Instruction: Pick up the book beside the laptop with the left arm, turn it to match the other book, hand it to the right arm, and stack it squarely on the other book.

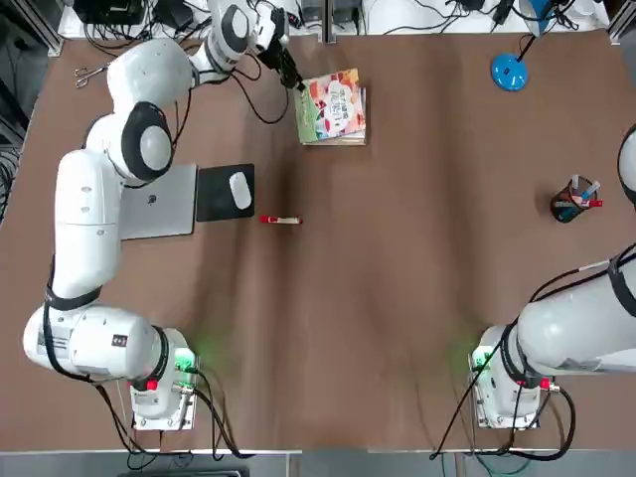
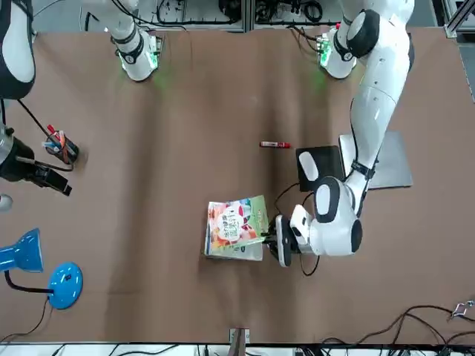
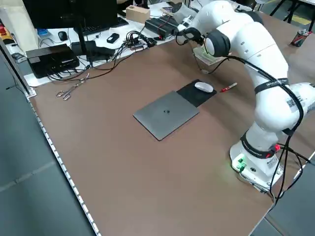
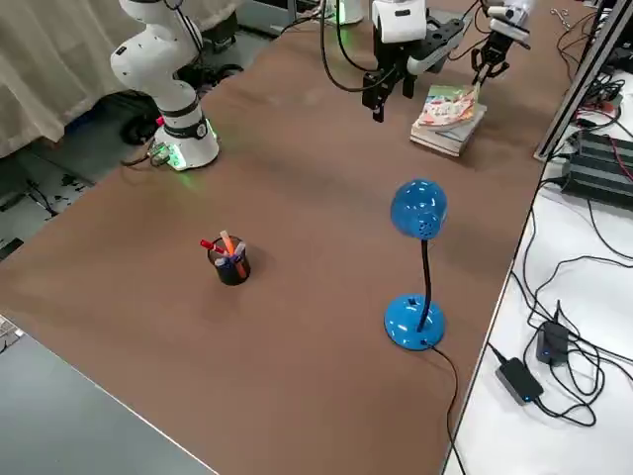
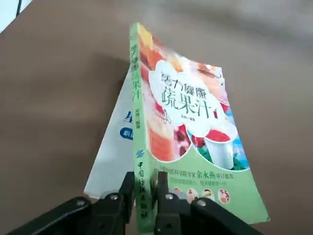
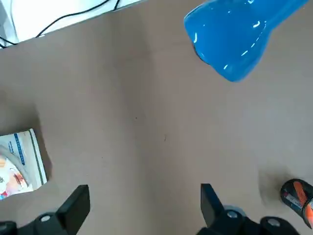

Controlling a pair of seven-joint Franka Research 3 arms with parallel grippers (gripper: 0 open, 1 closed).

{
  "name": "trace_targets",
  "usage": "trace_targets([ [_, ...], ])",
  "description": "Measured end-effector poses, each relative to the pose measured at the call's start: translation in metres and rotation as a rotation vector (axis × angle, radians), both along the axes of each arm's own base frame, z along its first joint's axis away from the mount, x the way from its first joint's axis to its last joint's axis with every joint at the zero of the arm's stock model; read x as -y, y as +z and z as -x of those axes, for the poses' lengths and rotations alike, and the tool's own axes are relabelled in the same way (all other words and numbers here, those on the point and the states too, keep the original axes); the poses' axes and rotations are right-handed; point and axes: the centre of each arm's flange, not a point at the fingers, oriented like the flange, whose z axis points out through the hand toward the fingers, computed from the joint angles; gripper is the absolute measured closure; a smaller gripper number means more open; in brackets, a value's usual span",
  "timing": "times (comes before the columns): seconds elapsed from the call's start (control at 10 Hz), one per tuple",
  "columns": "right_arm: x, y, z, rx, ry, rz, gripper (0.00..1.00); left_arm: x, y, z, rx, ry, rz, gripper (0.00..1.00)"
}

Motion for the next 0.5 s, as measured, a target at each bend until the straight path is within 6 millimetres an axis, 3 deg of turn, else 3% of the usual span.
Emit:
trace_targets([
  [0.1, -0.001, 0.005, -0.001, 0.012, 0.001, 0.000, 0.00, 0.004, 0.001, 0.001, -0.004, 0.003, 0.006, 0.67],
  [0.3, -0.005, 0.020, -0.003, 0.041, 0.008, -0.001, 0.00, 0.013, 0.007, 0.002, -0.004, 0.013, 0.018, 0.37],
  [0.4, -0.007, 0.021, -0.003, 0.044, 0.011, -0.002, 0.00, 0.015, 0.015, 0.000, 0.001, 0.027, 0.023, 0.21],
  [0.5, -0.010, 0.021, -0.003, 0.044, 0.016, -0.002, 0.00, 0.012, 0.035, -0.005, 0.003, 0.062, 0.027, 0.05],
])
